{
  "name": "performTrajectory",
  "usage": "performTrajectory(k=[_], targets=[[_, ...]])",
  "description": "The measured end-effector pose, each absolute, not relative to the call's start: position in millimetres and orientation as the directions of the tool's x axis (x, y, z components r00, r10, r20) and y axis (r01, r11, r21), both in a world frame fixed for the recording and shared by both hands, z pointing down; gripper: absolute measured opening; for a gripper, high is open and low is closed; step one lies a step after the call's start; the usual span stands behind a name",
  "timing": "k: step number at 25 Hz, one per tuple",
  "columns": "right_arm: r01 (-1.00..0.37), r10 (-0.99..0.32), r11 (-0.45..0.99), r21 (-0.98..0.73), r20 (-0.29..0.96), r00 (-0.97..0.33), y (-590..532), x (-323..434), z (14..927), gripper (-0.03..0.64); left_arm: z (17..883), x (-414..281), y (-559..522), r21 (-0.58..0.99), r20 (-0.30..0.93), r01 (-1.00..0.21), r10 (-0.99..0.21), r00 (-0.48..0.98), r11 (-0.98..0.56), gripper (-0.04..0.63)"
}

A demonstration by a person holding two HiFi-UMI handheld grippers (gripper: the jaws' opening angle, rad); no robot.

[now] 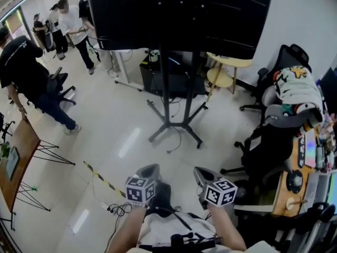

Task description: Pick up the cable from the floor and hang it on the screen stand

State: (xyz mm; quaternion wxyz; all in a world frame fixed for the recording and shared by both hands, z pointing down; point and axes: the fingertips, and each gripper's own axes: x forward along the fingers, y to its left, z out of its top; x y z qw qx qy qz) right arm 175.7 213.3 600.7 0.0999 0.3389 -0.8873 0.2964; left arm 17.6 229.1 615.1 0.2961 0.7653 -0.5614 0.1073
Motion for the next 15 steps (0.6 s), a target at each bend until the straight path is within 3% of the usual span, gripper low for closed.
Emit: performTrajectory(k=[15], targets=[[-0.680, -0.541, 0.585, -0.442, 0.413, -0.733, 58, 109, 605, 0.003, 630, -42, 72, 0.358, 0.510, -0.910, -0.772, 0.380, -0.211, 0.000]])
